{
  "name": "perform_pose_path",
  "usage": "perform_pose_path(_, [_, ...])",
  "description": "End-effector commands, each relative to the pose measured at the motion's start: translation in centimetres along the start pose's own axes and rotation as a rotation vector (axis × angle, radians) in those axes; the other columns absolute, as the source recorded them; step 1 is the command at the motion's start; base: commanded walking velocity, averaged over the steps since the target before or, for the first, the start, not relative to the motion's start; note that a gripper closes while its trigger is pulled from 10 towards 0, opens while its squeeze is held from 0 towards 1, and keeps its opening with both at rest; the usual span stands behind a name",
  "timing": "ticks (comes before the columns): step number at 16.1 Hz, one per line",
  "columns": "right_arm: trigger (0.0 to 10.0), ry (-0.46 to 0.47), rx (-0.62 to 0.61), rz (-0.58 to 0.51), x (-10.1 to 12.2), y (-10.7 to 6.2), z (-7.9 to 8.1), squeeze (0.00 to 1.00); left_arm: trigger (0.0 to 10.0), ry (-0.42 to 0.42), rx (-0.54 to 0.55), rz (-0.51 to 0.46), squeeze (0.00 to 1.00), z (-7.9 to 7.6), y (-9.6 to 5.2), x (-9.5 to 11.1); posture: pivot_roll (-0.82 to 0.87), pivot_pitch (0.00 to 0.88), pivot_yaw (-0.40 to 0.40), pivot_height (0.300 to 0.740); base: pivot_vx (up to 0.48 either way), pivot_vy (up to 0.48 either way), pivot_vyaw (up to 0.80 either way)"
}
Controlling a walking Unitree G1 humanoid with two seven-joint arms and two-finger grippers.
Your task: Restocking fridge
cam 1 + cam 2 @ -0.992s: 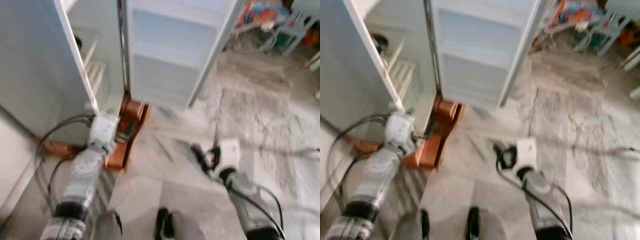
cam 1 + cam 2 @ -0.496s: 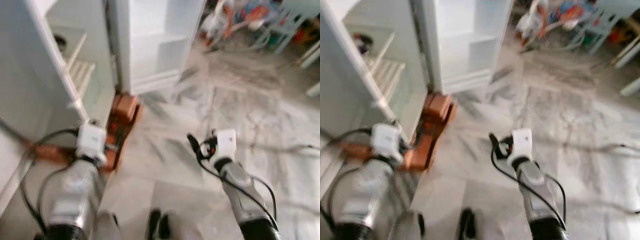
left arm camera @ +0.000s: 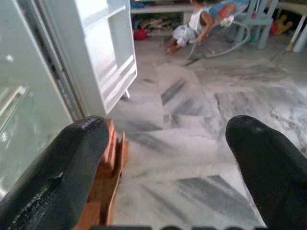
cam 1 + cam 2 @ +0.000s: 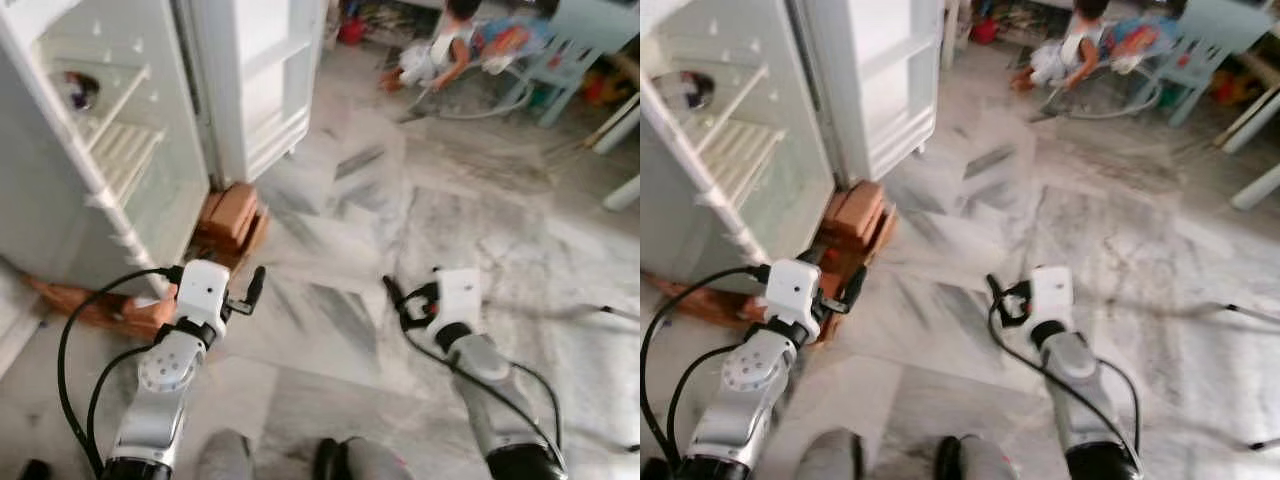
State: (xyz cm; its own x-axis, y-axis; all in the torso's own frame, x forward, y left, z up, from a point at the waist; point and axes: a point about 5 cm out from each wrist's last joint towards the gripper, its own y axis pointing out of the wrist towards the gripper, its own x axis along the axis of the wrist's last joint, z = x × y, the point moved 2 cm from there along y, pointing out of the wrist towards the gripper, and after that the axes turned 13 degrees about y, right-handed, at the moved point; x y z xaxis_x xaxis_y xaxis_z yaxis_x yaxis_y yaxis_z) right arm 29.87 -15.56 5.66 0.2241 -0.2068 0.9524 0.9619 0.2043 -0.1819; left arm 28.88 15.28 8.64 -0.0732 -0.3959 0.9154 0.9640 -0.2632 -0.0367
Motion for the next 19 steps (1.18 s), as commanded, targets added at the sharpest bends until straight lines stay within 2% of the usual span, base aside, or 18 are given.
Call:
perform_pose_path(1, [10.0,-0.003,0.012,-0.008,0.1,0.1,0.5,0.00,10.0,0.011,0.008,0.016,0.00,0.3,-0.2,-0.3,0.12,0.165,-0.120,0.740,0.442,0.000,0.00])
perform_pose_path(9, [10.0,-0.020,0.018,-0.026,0.3,0.2,0.7,0.00,10.0,0.067,0.011,0.006,0.00,0.7,0.3,0.0,0.13,0.165,-0.126,0.740,0.468,0.000,0.00])
perform_pose_path(11, [10.0,-0.031,0.004,-0.060,1.0,0.4,0.5,0.00,10.0,0.156,-0.043,-0.027,0.00,1.6,0.5,0.8,0.14,0.173,-0.131,0.740,0.480,0.000,0.00])
perform_pose_path(13, [10.0,-0.052,-0.028,-0.112,2.6,0.5,0.3,0.00,10.0,0.248,-0.065,-0.036,0.00,3.4,0.2,1.5,0.16,0.201,-0.119,0.740,0.480,0.000,0.00])
perform_pose_path(14, [10.0,-0.070,-0.031,-0.122,2.9,0.6,0.4,0.00,10.0,0.264,-0.071,-0.041,0.00,3.8,0.2,1.8,0.17,0.205,-0.117,0.740,0.480,0.000,0.00])
perform_pose_path(16, [10.0,-0.091,-0.023,-0.130,3.4,1.0,0.9,0.00,10.0,0.336,-0.175,-0.103,0.00,3.8,0.4,3.5,0.16,0.193,-0.118,0.740,0.480,0.000,0.00])
perform_pose_path(18, [10.0,-0.144,-0.027,-0.094,3.1,0.5,0.8,0.00,10.0,0.298,-0.162,-0.013,0.00,3.4,-0.3,1.6,0.15,0.182,-0.119,0.740,0.399,0.000,0.00])
perform_pose_path(19, [10.0,-0.177,0.027,-0.088,3.2,0.2,1.0,0.00,10.0,0.326,-0.198,-0.013,0.00,2.3,-1.2,0.7,0.14,0.178,-0.123,0.740,0.379,0.000,0.00])
